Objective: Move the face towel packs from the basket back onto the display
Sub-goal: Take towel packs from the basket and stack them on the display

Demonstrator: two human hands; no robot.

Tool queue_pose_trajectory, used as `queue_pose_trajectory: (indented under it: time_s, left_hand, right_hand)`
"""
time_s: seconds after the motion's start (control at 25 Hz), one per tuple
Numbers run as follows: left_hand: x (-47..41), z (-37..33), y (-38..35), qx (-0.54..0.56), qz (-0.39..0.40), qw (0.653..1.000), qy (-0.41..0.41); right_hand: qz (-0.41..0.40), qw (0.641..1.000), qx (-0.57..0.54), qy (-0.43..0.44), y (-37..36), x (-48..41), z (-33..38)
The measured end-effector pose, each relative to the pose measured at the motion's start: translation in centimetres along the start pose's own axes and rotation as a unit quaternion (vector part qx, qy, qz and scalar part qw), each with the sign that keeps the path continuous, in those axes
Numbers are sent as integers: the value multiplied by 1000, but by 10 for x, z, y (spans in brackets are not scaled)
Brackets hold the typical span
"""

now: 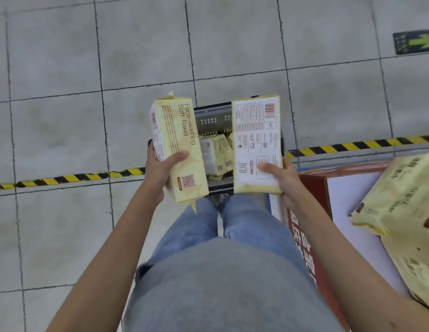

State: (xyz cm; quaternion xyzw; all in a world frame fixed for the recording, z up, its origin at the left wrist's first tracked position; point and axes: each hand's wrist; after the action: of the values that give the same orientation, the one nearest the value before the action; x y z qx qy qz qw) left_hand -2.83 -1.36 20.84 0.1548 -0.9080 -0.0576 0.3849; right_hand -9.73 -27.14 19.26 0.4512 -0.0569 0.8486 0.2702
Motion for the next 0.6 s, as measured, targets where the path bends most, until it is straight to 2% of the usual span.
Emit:
queue_pose_trajectory:
  time_s: [0.32,0.6]
  left_hand:
    - [20,13,43,25,53,998,-11]
    - [16,15,90,-71,147,987,-10]
  right_hand:
    - [-43,996,-75,27,-3,71,-43]
    - [-135,968,-211,24,-32,124,-116]
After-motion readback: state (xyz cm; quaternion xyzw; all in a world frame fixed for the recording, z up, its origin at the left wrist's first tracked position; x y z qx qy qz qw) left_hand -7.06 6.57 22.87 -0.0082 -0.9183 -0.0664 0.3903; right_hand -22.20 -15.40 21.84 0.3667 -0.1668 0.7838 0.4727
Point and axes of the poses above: each hand's wrist, its own x-axis away from the middle knuckle, its own y-axis out of the back of the hand, z = x × y, and after that the axes turned 12 degrees about -z, right-handed
